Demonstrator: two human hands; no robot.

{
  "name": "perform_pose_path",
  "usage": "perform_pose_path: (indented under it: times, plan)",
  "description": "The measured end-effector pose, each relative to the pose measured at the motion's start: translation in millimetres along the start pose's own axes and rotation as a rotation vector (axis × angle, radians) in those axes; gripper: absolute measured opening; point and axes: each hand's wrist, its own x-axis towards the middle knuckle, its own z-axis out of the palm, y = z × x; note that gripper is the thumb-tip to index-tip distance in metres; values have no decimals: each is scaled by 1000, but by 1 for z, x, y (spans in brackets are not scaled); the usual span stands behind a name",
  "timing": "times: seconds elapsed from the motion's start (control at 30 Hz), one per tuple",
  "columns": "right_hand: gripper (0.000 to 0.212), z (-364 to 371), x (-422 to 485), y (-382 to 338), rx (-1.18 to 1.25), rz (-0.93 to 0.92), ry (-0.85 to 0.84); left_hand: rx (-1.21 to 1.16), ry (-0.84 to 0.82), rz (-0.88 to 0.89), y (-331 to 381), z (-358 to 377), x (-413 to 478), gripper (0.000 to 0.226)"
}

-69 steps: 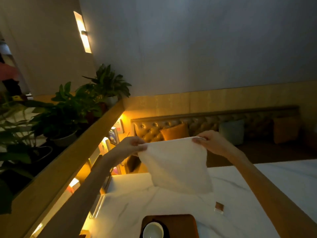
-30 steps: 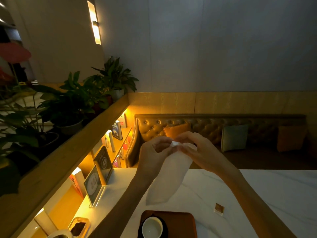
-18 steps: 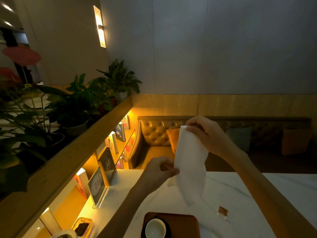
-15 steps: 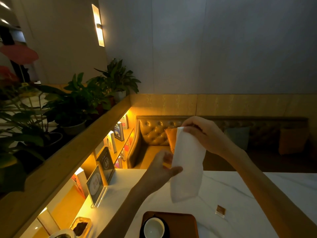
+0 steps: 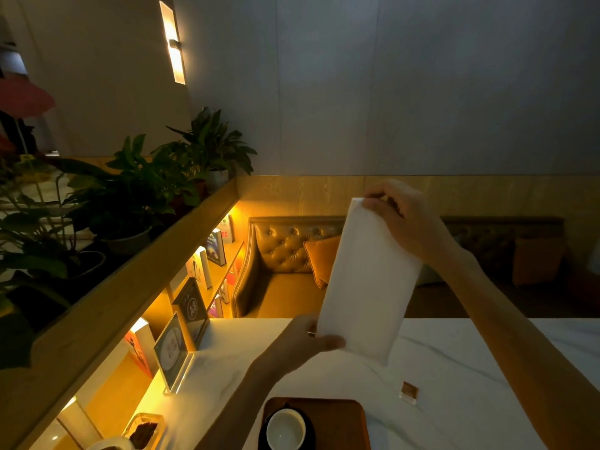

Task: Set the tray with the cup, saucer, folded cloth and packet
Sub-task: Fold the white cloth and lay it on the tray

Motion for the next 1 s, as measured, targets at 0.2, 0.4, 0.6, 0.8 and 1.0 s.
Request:
perform_pose_path:
  times: [0.2, 0.4, 0.6, 0.8, 1.0]
  plan:
    - [11, 2, -4, 14, 22, 48, 32, 18, 175, 32, 0, 3, 2, 33]
    - [13, -5, 1, 15, 59, 81, 57, -136, 160, 66, 4, 3, 1, 40]
    - [14, -10, -3, 17, 73, 130, 87, -364, 247, 71, -8, 3, 4, 44]
    - [19, -3, -20, 15, 86, 170, 92, -677, 453, 20, -7, 10, 14, 31]
    - [31, 22, -57, 10, 41, 242, 223, -346, 892, 109, 5, 7, 14, 37]
